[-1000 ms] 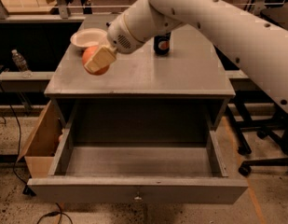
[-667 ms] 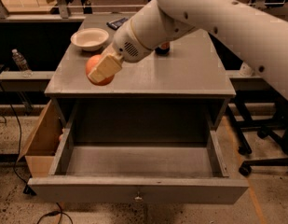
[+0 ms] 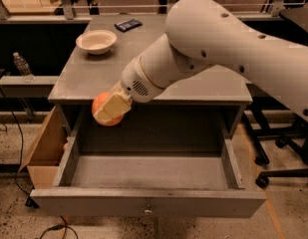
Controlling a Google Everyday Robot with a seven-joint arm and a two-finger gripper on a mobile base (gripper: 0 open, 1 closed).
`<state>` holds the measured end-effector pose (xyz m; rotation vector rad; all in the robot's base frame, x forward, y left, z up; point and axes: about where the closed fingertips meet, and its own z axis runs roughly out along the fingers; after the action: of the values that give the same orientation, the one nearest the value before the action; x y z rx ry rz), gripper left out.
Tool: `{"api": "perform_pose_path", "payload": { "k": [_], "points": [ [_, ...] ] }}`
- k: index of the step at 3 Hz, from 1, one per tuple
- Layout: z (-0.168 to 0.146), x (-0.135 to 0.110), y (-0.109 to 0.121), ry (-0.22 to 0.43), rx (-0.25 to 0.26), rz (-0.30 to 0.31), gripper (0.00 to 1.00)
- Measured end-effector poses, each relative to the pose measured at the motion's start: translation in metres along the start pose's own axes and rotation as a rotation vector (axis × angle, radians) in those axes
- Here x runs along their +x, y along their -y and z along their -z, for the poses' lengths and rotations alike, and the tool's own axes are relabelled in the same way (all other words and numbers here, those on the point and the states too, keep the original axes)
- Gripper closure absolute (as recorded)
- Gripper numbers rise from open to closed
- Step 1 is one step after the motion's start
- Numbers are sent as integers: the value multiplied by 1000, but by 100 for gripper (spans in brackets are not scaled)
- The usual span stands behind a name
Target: Place orange into top drawer
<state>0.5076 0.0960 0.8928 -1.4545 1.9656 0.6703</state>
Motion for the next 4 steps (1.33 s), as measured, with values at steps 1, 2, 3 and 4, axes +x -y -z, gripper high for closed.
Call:
{"api": "perform_pose_path", "payload": {
  "k": [1,2,3,4],
  "points": [
    [-18,22,-16,-18,-7,-55,100],
    [-44,38,-20,-42,15,-94,100],
    [-79,48,-12,-57,45,-121,100],
    [-109,55,-2,-59,52,-131,100]
  ]
}}
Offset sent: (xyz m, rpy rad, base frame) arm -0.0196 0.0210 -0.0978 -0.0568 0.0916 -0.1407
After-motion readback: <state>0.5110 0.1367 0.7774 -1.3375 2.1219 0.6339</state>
